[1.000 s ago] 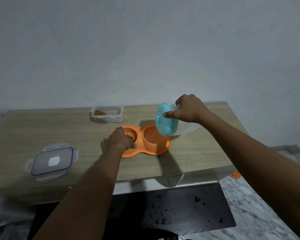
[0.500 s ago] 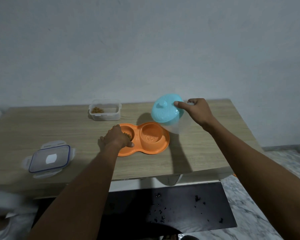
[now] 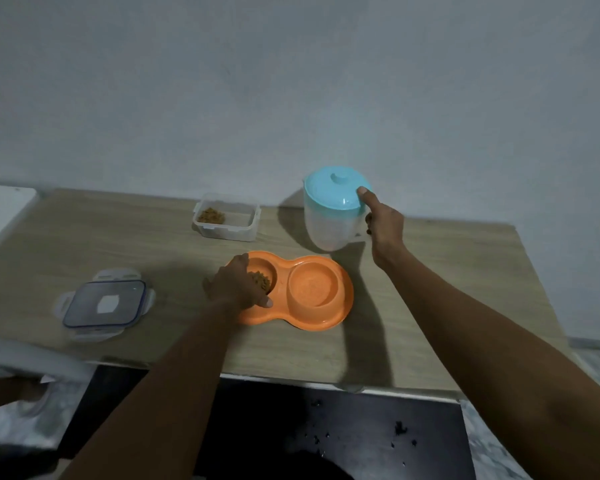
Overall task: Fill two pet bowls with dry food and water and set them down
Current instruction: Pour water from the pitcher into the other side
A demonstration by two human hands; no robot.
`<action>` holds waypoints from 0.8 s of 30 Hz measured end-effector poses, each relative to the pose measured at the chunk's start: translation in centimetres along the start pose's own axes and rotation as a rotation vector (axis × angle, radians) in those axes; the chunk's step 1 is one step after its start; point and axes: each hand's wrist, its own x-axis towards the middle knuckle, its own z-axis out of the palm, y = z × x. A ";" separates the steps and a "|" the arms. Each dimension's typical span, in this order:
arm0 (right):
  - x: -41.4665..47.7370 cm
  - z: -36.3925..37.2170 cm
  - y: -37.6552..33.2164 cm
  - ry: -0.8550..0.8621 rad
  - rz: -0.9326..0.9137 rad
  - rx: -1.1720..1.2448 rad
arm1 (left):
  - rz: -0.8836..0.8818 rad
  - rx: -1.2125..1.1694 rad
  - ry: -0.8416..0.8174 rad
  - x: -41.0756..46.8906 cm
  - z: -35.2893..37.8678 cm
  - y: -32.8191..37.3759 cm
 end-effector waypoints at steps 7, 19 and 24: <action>2.7 1.4 1.1 -0.050 0.001 -0.007 | -0.011 -0.047 0.002 0.6 0.4 -0.2; -0.4 0.3 5.1 0.199 -0.048 -0.184 | -0.014 -0.052 -0.008 0.2 0.5 -0.3; -6.7 -1.5 9.6 0.155 0.103 -0.571 | 0.018 -0.166 0.008 0.2 1.3 -1.3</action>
